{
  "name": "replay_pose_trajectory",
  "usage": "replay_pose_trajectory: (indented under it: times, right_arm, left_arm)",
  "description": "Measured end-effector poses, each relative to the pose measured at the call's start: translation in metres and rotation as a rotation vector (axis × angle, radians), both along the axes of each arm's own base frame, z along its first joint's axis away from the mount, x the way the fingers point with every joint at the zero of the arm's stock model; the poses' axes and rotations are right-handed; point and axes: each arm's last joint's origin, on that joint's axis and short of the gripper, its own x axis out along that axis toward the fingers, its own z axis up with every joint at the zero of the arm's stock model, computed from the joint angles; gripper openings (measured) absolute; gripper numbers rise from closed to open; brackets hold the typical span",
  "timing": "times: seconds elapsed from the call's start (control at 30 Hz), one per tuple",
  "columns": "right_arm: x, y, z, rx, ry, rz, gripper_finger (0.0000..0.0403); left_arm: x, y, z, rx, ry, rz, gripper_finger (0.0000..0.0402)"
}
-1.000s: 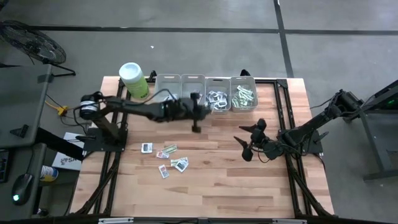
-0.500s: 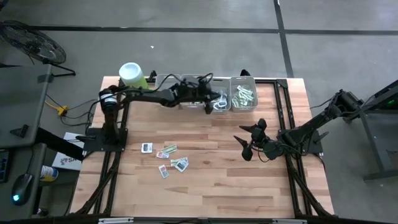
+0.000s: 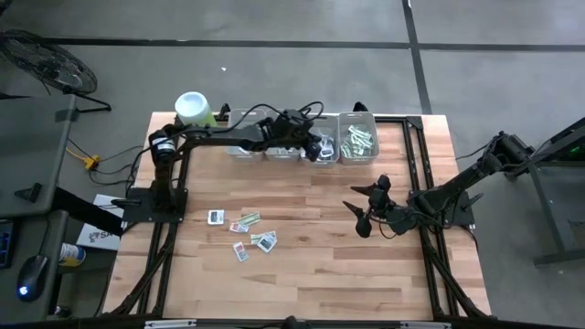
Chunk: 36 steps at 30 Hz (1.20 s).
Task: Pick & Place First Aid Supplies
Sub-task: Put the towelette pack into the middle right gray bin
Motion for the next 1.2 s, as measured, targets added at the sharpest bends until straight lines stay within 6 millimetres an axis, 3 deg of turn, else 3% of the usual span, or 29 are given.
replay_pose_trajectory:
  times: [0.4, 0.73, 0.9, 1.2]
  right_arm:
    - [0.003, 0.001, 0.009, -0.082, -0.042, -0.010, 0.0247]
    - [0.005, 0.001, 0.016, -0.140, -0.063, -0.003, 0.0247]
    - [0.008, -0.008, 0.014, -0.128, -0.048, -0.045, 0.0247]
    - [0.009, -0.015, 0.003, -0.058, 0.020, -0.025, 0.0247]
  left_arm:
    - [0.000, 0.001, -0.004, -0.118, -0.025, 0.107, 0.0007]
    - [0.001, 0.001, -0.003, -0.106, -0.033, 0.070, 0.0105]
    - [-0.007, -0.004, 0.017, -0.028, -0.025, -0.008, 0.0122]
    - [-0.037, -0.021, 0.048, 0.139, 0.164, -0.152, 0.0123]
